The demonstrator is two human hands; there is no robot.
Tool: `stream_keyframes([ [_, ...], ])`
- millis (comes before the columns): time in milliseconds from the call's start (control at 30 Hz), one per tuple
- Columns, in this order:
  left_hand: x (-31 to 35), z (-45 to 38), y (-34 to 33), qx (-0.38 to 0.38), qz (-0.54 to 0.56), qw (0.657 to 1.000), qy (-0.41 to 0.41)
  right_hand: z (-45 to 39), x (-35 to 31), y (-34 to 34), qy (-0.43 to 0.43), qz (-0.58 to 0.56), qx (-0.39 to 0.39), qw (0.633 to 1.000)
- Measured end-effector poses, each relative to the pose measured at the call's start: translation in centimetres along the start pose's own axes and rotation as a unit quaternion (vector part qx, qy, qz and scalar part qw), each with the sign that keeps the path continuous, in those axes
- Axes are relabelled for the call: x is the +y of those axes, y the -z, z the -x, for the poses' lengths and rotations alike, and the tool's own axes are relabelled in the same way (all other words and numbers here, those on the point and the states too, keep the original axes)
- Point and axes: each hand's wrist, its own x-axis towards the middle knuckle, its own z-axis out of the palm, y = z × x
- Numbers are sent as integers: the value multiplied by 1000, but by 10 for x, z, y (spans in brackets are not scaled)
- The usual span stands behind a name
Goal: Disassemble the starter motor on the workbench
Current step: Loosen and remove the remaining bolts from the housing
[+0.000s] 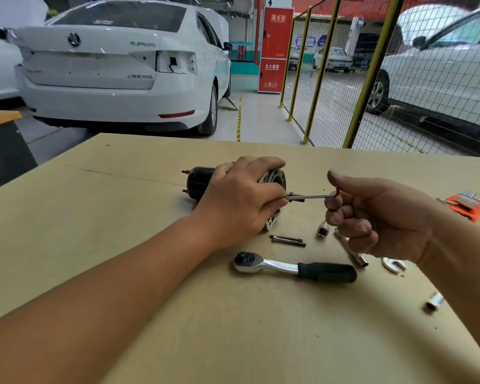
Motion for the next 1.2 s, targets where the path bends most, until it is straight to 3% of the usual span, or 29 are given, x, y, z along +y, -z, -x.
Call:
stream_keyframes([
  [100,-4,2,-1,4,1,1000,-15,-3,3,4,21,18,-39,999],
  [200,-9,3,1,-4,16,1000,-17,-2,6,7,86,158,-7,984],
  [233,-10,4,2,-9,16,1000,-18,-3,7,7,126,264,34,956],
  [300,-10,4,2,-19,10,1000,-20,-7,12,4,216,503,144,825],
  [333,-9,3,2,-22,8,1000,-19,-10,14,4,258,576,193,751],
  [367,-8,3,2,-20,7,1000,-18,-13,15,3,291,608,222,705],
  [400,-8,3,1,-16,7,1000,-16,-13,14,3,309,613,234,688],
  [433,-7,3,1,-8,6,1000,-14,-13,14,4,308,592,235,706],
  [533,-6,2,-2,13,11,1000,-4,-7,9,1,162,403,189,880],
  [567,-6,2,-2,18,16,1000,-2,-6,8,2,107,348,175,915],
  [700,-8,1,-2,26,27,999,-5,-9,8,4,51,195,138,970],
  [800,-10,2,-3,25,31,999,-19,-11,10,0,55,133,109,984],
  [867,-16,4,-3,26,38,998,-32,-12,12,2,117,169,106,973],
  [933,-26,6,0,20,58,998,-32,-9,13,3,224,296,122,921],
  [1033,-44,9,9,-18,42,999,15,-5,13,4,367,473,161,785],
  [1067,-51,9,12,-41,35,998,35,-4,13,5,387,479,161,772],
  [1100,-57,8,14,-64,31,996,49,-5,14,5,393,454,153,785],
  [1200,-69,11,15,-96,22,993,58,-9,17,0,357,223,79,904],
])
